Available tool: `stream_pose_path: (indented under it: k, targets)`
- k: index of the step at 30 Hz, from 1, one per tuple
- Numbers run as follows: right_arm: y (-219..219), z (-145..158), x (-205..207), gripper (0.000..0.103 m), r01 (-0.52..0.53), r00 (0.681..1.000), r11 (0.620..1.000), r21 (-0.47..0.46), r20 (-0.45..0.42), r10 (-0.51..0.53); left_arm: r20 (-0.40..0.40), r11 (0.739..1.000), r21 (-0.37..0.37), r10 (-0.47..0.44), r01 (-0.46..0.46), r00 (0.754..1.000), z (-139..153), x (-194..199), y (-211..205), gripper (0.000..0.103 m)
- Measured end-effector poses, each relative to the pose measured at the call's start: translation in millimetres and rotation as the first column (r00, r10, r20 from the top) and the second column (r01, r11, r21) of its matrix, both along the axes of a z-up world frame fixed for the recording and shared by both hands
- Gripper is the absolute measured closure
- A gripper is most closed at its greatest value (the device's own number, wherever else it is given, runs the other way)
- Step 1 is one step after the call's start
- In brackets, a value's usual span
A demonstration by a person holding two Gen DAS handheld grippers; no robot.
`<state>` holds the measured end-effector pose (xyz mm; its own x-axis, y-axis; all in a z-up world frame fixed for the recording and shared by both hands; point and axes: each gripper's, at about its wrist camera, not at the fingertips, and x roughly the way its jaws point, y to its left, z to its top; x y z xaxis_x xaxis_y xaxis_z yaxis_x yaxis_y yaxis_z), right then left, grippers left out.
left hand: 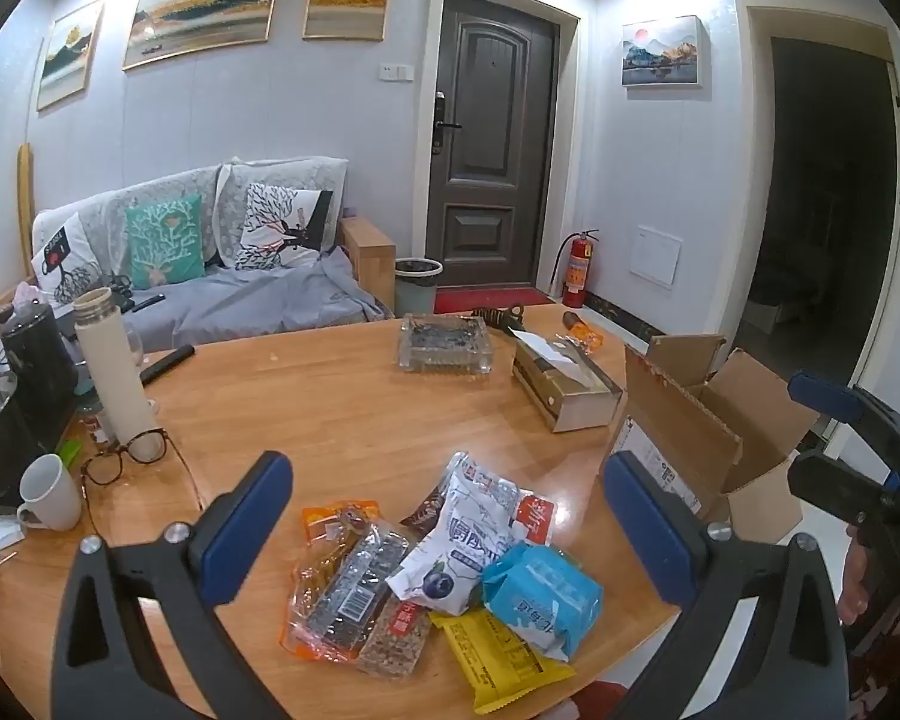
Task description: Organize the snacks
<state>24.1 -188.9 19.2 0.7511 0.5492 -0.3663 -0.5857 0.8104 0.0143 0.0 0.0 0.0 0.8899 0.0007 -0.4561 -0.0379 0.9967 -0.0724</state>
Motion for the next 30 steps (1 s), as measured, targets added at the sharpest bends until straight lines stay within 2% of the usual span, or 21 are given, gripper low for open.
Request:
stream_pose_path:
  k: [19, 30]
  targets:
    - [0.9, -1.1, -5.2, 0.000, -0.002, 1.000, 1.000, 0.008, 0.011, 0.002, 0.005, 1.000, 0.000, -0.004, 0.004, 1.000, 6.2, -2.0, 0.3, 0.001]
    - [26.6, 9.1, -21.7, 0.000, 0.024, 0.999, 0.998, -0.057, 0.046, -0.021, 0.019, 1.000, -0.016, -0.008, 0.009, 1.000, 4.6, -11.3, 20.7, 0.001]
